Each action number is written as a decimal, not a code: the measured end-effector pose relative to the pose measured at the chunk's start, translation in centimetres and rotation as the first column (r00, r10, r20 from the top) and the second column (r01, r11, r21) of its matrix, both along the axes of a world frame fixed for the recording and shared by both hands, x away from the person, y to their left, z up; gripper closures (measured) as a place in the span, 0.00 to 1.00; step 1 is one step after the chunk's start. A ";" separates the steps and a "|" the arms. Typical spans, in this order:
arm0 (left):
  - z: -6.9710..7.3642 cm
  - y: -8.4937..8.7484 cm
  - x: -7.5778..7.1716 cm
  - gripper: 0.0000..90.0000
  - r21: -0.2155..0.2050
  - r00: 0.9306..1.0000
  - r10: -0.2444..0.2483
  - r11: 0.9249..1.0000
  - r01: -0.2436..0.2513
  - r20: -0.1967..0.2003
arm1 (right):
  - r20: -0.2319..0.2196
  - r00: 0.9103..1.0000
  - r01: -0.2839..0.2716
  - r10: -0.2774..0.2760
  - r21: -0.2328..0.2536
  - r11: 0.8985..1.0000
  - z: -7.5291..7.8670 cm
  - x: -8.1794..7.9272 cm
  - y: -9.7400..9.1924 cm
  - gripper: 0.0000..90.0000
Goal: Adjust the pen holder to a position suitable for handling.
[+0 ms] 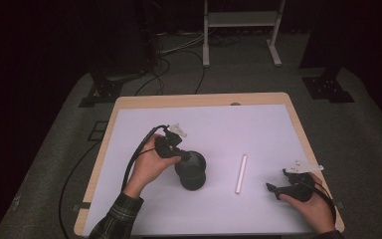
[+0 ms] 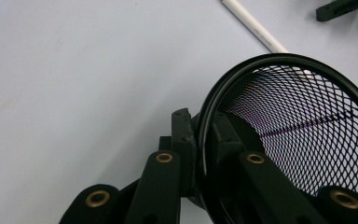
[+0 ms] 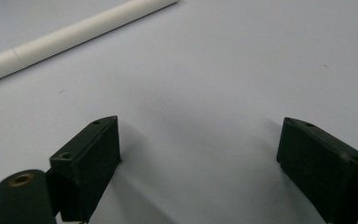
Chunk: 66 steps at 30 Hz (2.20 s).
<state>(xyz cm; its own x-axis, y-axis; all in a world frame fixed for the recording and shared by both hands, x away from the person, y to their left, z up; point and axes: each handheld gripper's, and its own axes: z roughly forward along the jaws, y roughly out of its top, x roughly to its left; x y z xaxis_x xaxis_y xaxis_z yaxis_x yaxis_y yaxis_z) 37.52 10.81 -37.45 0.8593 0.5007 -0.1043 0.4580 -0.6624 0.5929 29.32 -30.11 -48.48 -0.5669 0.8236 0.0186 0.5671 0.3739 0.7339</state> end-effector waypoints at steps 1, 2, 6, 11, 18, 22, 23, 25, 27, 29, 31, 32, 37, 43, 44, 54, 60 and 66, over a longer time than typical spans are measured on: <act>-0.1 -0.2 0.0 0.92 0.003 1.000 -0.003 1.000 0.003 -0.002 | 0.000 1.000 0.000 0.000 0.000 1.000 0.0 0.0 0.0 0.14; -0.1 -0.4 -0.1 0.92 0.005 1.000 -0.008 1.000 0.008 -0.001 | 0.000 1.000 0.000 0.000 0.000 1.000 0.0 0.0 0.0 0.14; -0.5 -1.0 -0.1 0.92 0.012 1.000 -0.019 1.000 0.019 -0.008 | 0.000 1.000 0.000 0.000 0.000 1.000 0.0 0.0 0.0 0.14; -1.1 -1.6 -0.1 0.92 0.030 0.999 -0.033 0.999 0.033 -0.017 | 0.000 1.000 0.000 0.000 0.000 1.000 0.0 0.0 0.0 0.14; -1.5 -1.9 -0.1 0.92 0.039 0.999 -0.033 0.999 0.034 -0.019 | 0.000 1.000 0.001 -0.001 0.001 1.000 0.0 0.0 0.0 0.14; -1.7 -1.9 0.1 0.91 0.043 1.000 -0.020 0.999 0.021 -0.018 | 0.000 1.000 0.000 0.000 -0.001 1.000 0.0 0.0 0.0 0.14; -1.7 -1.9 0.1 0.91 0.043 1.000 -0.020 0.999 0.021 -0.018 | 0.000 1.000 0.000 0.000 -0.001 1.000 0.0 0.0 0.0 0.14; -1.8 -1.8 0.2 0.91 0.041 1.000 -0.019 0.999 0.019 -0.019 | 0.000 1.000 0.000 0.000 0.001 1.000 0.0 0.0 0.0 0.14; -1.8 -1.8 0.2 0.91 0.040 1.000 -0.018 0.999 0.019 -0.017 | 0.000 1.000 0.000 0.000 0.000 1.000 0.0 0.0 0.0 0.14; -1.8 -1.8 0.1 0.86 0.034 1.000 -0.019 0.999 0.019 -0.018 | 0.000 1.000 0.000 0.000 0.000 1.000 0.0 0.0 0.0 0.14; -1.6 -1.7 0.1 0.82 0.027 1.000 -0.020 0.999 0.020 -0.016 | 0.000 1.000 0.000 0.000 -0.001 1.000 0.0 0.0 0.0 0.14; -1.6 -1.6 0.1 0.80 0.020 1.000 -0.017 1.000 0.017 -0.015 | 0.001 1.000 0.000 0.000 -0.001 1.000 0.0 0.0 0.0 0.14; -1.3 -1.1 0.0 0.66 0.008 1.000 -0.013 1.000 0.014 -0.018 | 0.000 1.000 0.001 -0.001 0.001 1.000 0.0 0.0 0.0 0.14; -0.8 -0.1 -0.4 0.53 -0.020 1.000 -0.011 1.000 0.011 -0.013 | 0.001 1.000 0.000 0.000 -0.001 1.000 0.0 0.0 0.0 0.14; -0.7 0.1 -0.5 0.51 -0.024 1.000 -0.008 1.000 0.008 -0.009 | 0.001 1.000 0.000 0.000 -0.001 1.000 0.0 0.0 0.0 0.14; 0.2 1.9 -1.2 0.42 -0.066 1.000 0.025 0.998 -0.024 0.009 | 0.001 1.000 0.000 0.000 -0.001 1.000 0.0 0.0 0.0 0.14; 1.1 3.2 -1.9 0.40 -0.100 0.999 0.042 0.994 -0.039 0.031 | 0.001 1.000 0.000 0.000 -0.001 1.000 0.0 0.0 0.0 0.14; 1.9 4.3 -2.6 0.39 -0.118 0.997 0.058 0.992 -0.052 0.048 | 0.001 1.000 -0.001 0.001 -0.001 1.000 0.0 0.0 0.0 0.14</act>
<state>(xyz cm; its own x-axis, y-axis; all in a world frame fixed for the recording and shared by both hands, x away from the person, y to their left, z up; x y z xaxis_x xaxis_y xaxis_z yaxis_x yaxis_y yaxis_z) 34.96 15.15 -35.57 0.8365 0.5344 -0.1213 0.4586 -0.5616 0.6886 29.30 -30.11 -48.48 -0.5676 0.8232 0.0171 0.5662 0.3752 0.7340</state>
